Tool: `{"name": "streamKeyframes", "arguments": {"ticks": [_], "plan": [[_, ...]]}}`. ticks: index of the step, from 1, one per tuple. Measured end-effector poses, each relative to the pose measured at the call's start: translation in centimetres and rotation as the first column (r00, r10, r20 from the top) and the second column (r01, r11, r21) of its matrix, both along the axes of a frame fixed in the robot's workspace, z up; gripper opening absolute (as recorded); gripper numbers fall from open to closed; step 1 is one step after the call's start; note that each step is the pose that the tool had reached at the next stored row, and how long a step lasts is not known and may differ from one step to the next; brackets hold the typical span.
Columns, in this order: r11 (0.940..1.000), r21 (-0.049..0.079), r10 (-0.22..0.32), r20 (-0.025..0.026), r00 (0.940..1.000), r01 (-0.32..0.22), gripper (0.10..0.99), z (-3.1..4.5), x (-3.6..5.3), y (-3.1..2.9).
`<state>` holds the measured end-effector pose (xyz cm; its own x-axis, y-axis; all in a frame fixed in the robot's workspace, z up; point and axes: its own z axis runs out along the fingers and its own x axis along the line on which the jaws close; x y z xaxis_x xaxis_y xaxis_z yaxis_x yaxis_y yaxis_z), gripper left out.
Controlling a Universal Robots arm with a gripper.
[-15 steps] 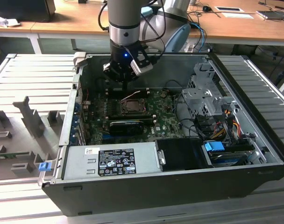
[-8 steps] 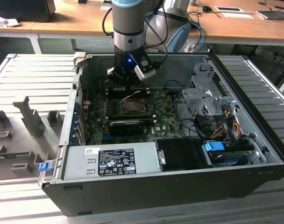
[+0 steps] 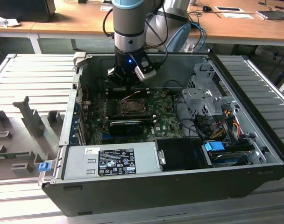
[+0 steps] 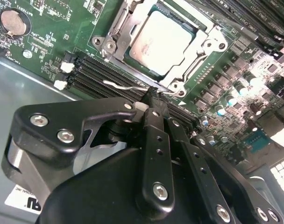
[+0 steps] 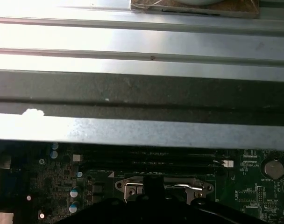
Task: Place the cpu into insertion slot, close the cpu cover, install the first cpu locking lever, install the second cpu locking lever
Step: 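Install the first cpu locking lever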
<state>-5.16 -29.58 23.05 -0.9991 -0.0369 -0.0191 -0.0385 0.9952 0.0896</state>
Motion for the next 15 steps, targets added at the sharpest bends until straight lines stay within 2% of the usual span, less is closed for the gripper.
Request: {"name": "streamKeyframes", "arguments": {"ticks": [7, 15], "plan": [[1.0000, 0.000, 0.010, 0.0001, 1.0000, -0.010, 0.106, -0.30, 0.25, 0.56], [1.0000, 0.000, 0.010, 0.0000, 1.0000, -0.010, 0.106, -0.86, 1.02, 0.74]]}}
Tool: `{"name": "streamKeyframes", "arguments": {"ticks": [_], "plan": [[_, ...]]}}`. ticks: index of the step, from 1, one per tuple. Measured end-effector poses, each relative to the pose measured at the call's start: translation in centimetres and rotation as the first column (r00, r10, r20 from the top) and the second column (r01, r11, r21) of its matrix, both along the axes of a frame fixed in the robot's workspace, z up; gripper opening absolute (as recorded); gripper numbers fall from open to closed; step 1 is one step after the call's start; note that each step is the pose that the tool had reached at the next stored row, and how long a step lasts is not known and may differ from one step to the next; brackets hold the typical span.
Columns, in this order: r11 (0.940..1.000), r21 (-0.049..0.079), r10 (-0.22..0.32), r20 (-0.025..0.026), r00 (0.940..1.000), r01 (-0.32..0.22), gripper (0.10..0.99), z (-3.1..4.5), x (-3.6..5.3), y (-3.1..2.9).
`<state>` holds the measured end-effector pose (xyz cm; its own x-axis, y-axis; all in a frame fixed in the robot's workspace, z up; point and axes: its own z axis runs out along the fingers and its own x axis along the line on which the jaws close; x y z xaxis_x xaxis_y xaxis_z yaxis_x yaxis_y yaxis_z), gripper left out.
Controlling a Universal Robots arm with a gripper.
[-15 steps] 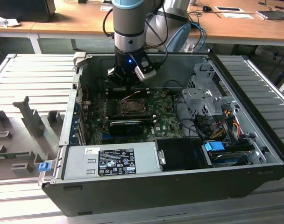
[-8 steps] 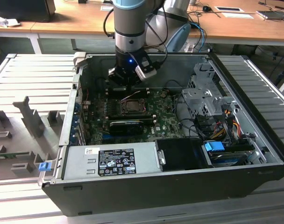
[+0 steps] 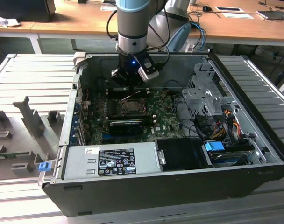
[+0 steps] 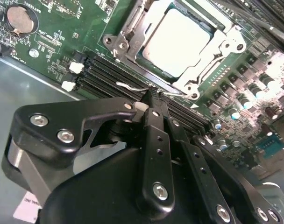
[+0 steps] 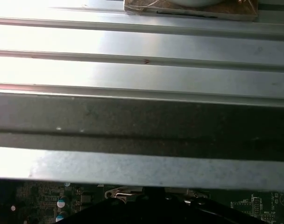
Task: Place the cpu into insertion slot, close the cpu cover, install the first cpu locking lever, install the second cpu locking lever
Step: 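Install the first cpu locking lever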
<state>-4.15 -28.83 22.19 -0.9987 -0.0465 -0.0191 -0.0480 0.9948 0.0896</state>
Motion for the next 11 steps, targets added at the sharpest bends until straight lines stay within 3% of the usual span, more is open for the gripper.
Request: {"name": "streamKeyframes", "arguments": {"ticks": [11], "plan": [[1.0000, 0.000, 0.000, 0.0000, 1.0000, 0.000, 0.106, -0.67, 1.53, 0.05]]}}
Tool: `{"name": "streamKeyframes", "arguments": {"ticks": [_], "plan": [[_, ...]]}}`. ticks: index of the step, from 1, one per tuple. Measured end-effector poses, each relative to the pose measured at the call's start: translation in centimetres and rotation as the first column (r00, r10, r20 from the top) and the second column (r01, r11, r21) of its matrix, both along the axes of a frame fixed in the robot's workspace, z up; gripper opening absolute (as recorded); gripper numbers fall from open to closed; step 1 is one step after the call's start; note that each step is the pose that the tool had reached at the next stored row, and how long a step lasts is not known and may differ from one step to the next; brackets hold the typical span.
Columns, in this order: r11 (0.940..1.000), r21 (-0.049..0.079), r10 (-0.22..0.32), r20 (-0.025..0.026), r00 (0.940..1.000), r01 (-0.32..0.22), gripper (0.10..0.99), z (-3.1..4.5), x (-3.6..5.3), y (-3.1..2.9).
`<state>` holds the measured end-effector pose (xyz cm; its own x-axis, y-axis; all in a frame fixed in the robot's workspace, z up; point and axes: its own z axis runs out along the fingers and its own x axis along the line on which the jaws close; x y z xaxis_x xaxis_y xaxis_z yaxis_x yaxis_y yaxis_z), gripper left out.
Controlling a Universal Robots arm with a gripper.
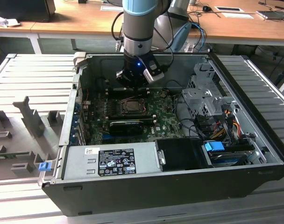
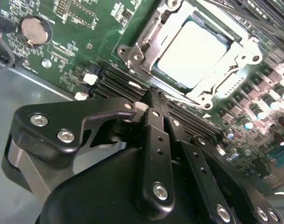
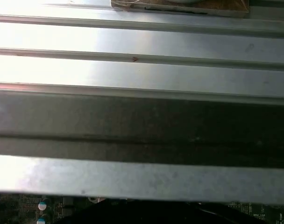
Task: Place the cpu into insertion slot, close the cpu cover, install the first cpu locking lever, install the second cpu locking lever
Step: 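Install the first cpu locking lever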
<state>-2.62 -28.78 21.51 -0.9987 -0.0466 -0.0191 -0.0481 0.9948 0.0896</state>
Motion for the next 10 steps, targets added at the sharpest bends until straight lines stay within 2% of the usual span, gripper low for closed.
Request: {"name": "streamKeyframes", "arguments": {"ticks": [4, 10], "plan": [[1.0000, 0.000, 0.000, -0.0001, 1.0000, 0.000, 0.106, -0.35, 0.46, 0.07], [1.0000, 0.000, 0.000, 0.0001, 1.0000, 0.000, 0.106, -0.84, 0.60, 0.08]]}}
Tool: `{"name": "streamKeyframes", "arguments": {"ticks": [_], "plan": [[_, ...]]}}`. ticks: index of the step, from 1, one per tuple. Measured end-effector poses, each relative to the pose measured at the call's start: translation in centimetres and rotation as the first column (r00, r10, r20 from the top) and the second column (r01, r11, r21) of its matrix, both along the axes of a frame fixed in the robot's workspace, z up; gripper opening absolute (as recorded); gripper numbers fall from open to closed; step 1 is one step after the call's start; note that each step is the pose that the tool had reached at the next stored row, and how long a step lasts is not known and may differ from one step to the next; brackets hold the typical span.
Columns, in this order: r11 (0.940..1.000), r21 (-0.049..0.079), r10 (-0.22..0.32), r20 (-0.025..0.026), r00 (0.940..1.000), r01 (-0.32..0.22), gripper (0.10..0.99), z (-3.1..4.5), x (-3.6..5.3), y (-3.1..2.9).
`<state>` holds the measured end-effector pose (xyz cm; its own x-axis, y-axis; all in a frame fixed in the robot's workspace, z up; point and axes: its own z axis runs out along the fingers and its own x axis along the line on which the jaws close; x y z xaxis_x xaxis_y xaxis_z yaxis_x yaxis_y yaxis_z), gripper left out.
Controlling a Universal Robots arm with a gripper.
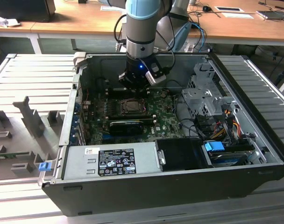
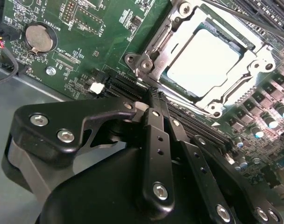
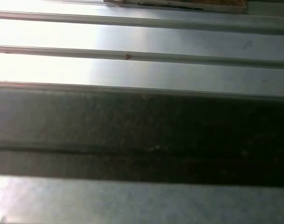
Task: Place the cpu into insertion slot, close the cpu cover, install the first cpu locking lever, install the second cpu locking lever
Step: 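Install the first cpu locking lever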
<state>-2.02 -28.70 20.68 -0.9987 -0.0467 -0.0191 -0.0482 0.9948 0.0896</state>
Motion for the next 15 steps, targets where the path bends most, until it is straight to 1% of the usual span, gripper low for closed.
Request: {"name": "streamKeyframes", "arguments": {"ticks": [3, 15], "plan": [[1.0000, -0.001, 0.000, -0.0002, 1.0000, 0.000, 0.106, -0.29, 0.04, 0.00], [1.0000, -0.007, 0.000, -0.0026, 1.0000, 0.000, 0.106, -0.31, 0.23, -0.04]]}}
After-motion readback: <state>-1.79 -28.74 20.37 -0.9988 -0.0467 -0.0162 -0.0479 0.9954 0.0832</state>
